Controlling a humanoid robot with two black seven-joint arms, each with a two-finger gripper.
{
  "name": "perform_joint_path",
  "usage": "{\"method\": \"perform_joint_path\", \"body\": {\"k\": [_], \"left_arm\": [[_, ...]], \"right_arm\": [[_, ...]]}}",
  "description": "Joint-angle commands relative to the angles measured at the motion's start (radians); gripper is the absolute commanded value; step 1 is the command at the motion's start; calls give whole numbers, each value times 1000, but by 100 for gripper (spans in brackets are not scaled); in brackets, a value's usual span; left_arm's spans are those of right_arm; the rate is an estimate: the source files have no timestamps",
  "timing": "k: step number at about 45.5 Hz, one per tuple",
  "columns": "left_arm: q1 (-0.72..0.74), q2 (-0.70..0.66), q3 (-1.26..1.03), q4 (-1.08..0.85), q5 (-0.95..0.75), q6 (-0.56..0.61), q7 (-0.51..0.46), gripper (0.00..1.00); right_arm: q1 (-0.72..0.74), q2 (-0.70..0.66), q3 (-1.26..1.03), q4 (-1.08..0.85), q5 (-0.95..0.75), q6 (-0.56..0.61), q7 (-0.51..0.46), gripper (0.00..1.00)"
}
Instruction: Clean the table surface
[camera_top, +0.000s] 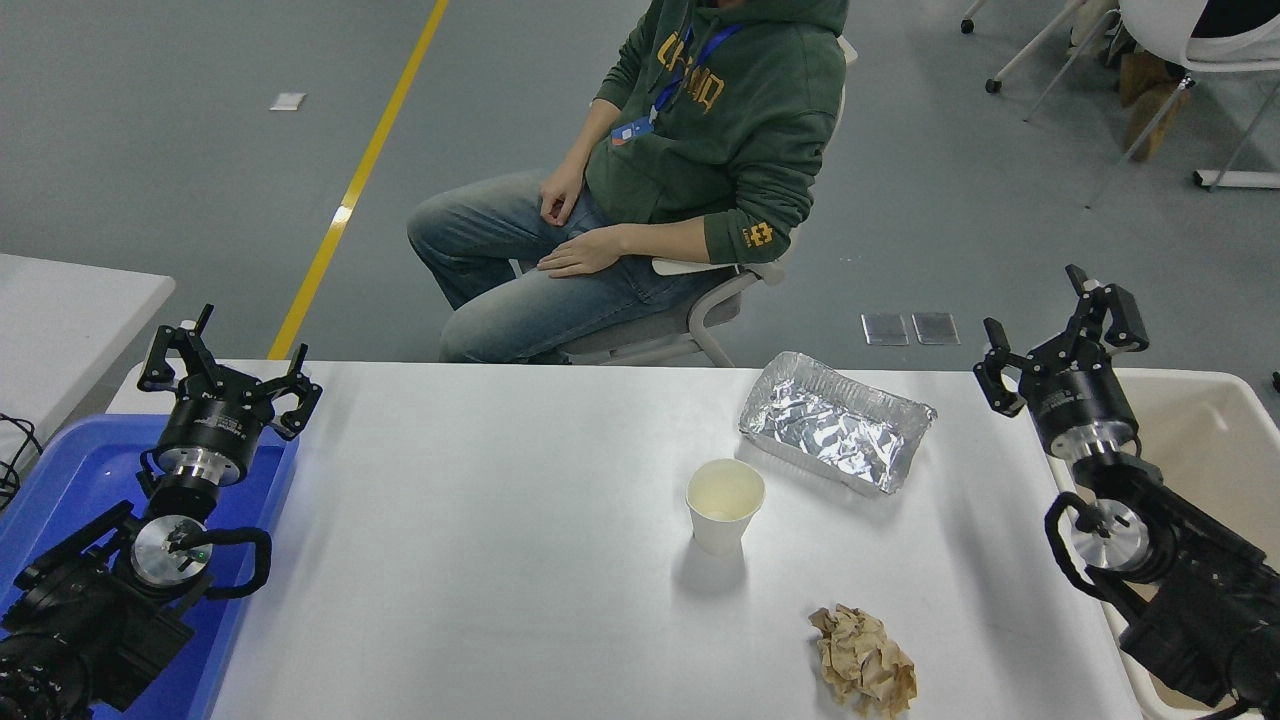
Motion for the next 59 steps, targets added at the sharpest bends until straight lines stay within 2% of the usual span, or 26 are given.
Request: {"method": "perform_joint_path", "body": {"k": [1, 10, 22, 26, 34, 43, 59], "left_arm": [[0, 0, -1, 1, 0, 0, 0, 100], [0, 0, 0, -1, 0, 0, 0, 100], [0, 0, 0, 1, 0, 0, 0, 100], [0, 0, 0, 1, 0, 0, 0, 100], [0, 0, 0, 1, 0, 0, 0, 100], [0, 0, 0, -1, 0, 0, 0, 100], [0, 0, 0, 1, 0, 0, 0, 100]], "right_arm": [[-55, -105, -93, 65, -6, 23, 38, 100], [-47, -107, -153, 100, -5, 50, -41, 100], [-44, -191, -141, 170, -5, 38, -248, 100], [-25, -235, -156, 207, -6, 36, -286, 100], [-28, -344, -159, 341, -78, 38, -306, 100], [-27, -401, -159, 451, -202, 38, -306, 100], [-12, -466, -159, 609, -569, 41, -361, 100]]}}
